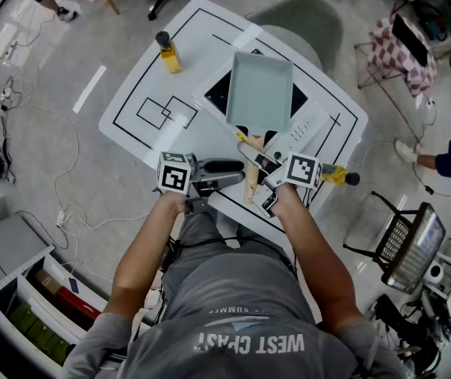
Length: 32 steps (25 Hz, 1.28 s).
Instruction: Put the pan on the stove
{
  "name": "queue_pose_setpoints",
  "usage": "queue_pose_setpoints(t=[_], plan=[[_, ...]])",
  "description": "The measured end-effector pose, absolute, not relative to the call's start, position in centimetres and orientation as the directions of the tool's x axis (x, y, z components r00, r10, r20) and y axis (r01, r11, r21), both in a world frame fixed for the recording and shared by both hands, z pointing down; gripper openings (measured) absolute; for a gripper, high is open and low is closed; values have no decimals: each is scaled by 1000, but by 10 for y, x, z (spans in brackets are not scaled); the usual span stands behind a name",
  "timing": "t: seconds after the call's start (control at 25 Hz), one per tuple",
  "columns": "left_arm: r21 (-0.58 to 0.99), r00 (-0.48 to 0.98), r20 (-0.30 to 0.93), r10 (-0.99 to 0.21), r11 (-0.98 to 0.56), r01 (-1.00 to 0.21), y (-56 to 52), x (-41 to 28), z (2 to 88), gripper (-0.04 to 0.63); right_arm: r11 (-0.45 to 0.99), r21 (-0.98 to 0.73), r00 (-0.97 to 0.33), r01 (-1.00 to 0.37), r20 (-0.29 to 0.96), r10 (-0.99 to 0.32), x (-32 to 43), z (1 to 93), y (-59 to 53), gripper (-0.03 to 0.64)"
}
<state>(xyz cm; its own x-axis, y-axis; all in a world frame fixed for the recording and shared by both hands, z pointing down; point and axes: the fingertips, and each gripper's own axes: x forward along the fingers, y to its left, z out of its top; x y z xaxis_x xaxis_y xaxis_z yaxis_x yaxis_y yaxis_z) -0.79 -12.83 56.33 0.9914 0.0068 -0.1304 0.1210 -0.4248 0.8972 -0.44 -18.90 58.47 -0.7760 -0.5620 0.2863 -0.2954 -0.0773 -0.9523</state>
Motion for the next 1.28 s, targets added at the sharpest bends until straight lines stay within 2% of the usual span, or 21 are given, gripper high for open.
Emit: queue_pose_setpoints(t=[0.52, 1.0, 1.28], plan=[[875, 990, -142, -10, -469, 121, -127, -22, 548, 186, -69, -956, -768, -286, 272, -580, -6, 581, -183, 140], [879, 991, -132, -22, -465, 107, -135, -15, 551, 186, -129, -959, -747, -252, 277, -604, 12, 584, -198, 123], [875, 991, -131, -15, -472, 109, -138, -6, 546, 186, -151, -961, -772, -230, 275, -574, 23, 585, -214, 123]])
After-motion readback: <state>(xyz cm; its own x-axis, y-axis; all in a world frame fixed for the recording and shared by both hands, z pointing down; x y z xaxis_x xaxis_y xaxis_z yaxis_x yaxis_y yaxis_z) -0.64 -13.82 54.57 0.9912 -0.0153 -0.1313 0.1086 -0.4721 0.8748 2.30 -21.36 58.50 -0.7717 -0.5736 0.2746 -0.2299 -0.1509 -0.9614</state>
